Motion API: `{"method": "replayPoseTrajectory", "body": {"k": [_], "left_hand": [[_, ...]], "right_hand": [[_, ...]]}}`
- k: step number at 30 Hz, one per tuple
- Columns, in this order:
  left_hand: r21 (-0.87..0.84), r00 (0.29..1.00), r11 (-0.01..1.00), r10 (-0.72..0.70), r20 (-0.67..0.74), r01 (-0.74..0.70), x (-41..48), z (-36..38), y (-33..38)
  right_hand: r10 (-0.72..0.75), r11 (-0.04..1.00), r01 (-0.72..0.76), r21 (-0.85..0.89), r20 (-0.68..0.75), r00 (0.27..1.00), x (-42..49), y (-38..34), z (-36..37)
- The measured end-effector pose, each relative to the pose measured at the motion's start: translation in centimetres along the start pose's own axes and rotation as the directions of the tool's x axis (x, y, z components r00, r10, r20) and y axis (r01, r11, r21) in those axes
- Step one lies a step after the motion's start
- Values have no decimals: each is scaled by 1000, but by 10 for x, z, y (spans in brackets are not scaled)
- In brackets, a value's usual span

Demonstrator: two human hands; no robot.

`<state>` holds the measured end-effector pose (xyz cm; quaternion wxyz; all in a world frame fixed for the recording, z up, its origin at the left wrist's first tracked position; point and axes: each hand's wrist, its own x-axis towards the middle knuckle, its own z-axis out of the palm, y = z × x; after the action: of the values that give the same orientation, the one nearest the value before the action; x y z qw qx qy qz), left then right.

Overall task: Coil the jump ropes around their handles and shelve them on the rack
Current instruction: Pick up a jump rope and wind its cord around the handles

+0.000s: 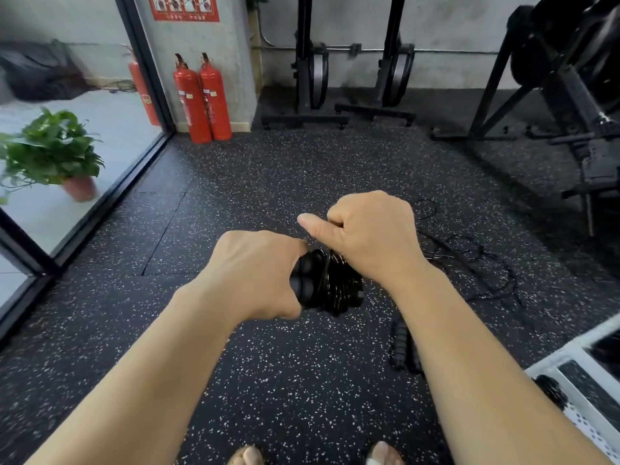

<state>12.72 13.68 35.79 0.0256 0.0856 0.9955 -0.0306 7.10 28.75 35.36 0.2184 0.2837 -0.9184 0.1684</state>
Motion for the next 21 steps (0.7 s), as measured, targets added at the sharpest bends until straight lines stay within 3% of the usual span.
{"method": "replayPoseTrajectory", "body": {"k": [6,11,14,17,21], "left_hand": [[13,991,991,135,1,-135,-3,2,11],[25,983,986,169,-74,-167,-2,3,11],[36,974,979,204,-95,-201,-3,4,12],[-9,964,971,237,-117,-240,-5,4,13],[-166,951,945,254,-177,-284,-6,3,13]], "right_hand": [[-23,998,18,56,92,995,3,3,1],[119,956,-175,237,232,965,2,16,2],[168,872,-302,386,343,924,1,19,2],[159,723,-423,547,464,872,-3,20,3],[191,639,-585,499,634,750,-4,25,7]]}}
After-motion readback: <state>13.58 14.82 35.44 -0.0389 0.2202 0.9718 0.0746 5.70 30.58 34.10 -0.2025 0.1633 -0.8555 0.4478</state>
